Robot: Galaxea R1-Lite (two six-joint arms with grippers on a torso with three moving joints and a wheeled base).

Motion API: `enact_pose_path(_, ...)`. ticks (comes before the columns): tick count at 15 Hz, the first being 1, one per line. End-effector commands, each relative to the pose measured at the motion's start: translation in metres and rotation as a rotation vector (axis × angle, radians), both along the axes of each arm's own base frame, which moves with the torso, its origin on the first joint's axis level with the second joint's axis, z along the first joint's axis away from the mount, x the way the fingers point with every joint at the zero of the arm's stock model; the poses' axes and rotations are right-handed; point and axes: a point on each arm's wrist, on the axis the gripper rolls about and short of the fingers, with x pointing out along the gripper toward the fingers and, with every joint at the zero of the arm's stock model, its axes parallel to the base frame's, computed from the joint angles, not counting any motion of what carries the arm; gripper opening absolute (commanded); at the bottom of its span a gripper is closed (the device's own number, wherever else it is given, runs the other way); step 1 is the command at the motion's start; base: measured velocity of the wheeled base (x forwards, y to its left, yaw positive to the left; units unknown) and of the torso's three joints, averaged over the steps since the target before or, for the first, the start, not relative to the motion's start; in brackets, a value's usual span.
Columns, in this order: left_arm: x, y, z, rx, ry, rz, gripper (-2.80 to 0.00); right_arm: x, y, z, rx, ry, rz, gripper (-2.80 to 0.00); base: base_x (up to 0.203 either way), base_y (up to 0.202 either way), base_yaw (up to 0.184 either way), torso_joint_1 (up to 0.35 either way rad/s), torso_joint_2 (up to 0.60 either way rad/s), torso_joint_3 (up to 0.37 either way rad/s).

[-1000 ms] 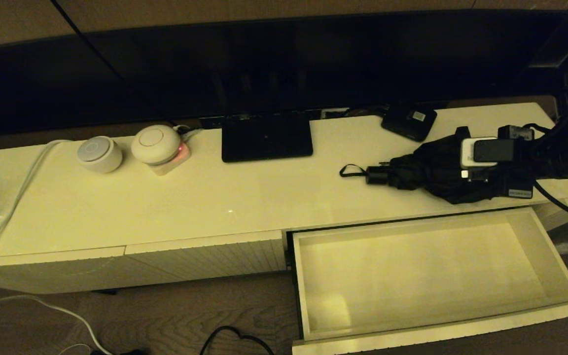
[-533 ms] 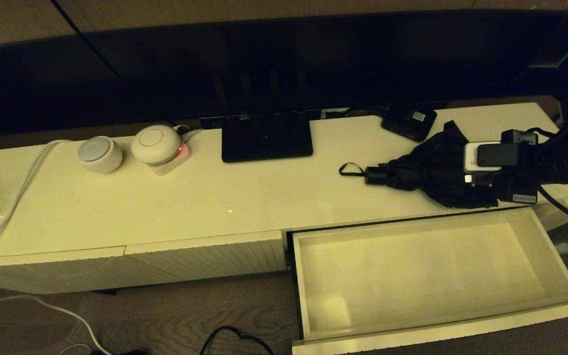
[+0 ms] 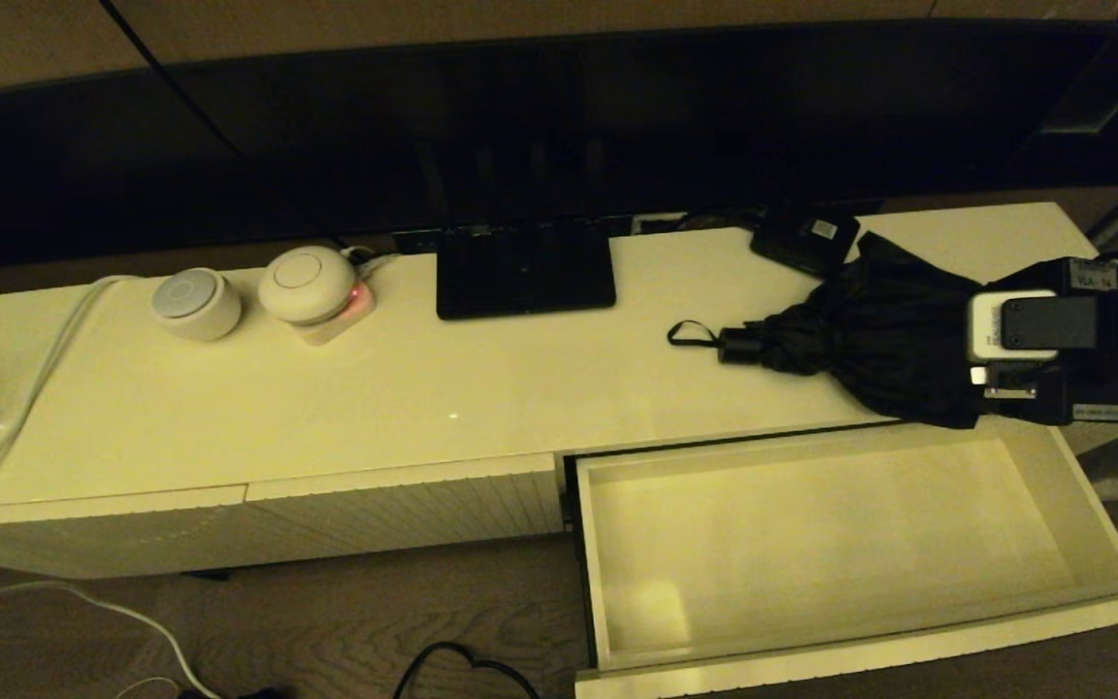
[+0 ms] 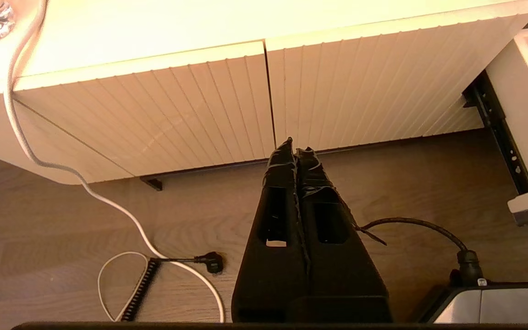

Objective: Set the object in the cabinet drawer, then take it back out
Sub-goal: Take the umbrella out of the drawer and put it on the table, then close the drawer

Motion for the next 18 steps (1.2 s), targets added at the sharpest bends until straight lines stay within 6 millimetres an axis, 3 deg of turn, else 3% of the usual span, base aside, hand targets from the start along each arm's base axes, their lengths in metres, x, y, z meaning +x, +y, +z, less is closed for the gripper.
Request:
enact_pose_path(1,0.0,0.0,-0.001,0.001,0.003,0.0,-2.8,-0.025,0.001,0.009,-0.012,-0.042,0.015,0.0,0.0,0.0,0.0,0.0,0.0,0.0)
enact_pose_path(2,0.0,0.0,-0.001,0.0,0.003,0.0,-2.8,-0.035,0.0,0.005,-0.016,-0.033,0.018,-2.8,0.0,0.0,0.0,0.0,0.0,0.0)
enact_pose_path(6,0.0,0.0,-0.001,0.0,0.003,0.0,-2.8,-0.079,0.004,-0.031,-0.027,0.123,0.086,-2.8,0.0,0.0,0.0,0.0,0.0,0.0)
enact_pose_path(10,0.0,0.0,-0.001,0.001,0.003,0.0,-2.8,-0.106,0.012,-0.082,0.032,0.317,0.2,-2.8,0.0,0.0,0.0,0.0,0.0,0.0)
enact_pose_path(15,0.0,0.0,-0.001,0.001,0.003,0.0,-2.8,-0.122,0.016,-0.152,0.052,0.614,0.242,-2.8,0.0,0.0,0.0,0.0,0.0,0.0)
enact_pose_path(18,0.0,0.0,-0.001,0.0,0.003,0.0,-2.8,-0.115,0.018,-0.174,0.051,0.652,0.246,-2.8,0.0,0.0,0.0,0.0,0.0,0.0)
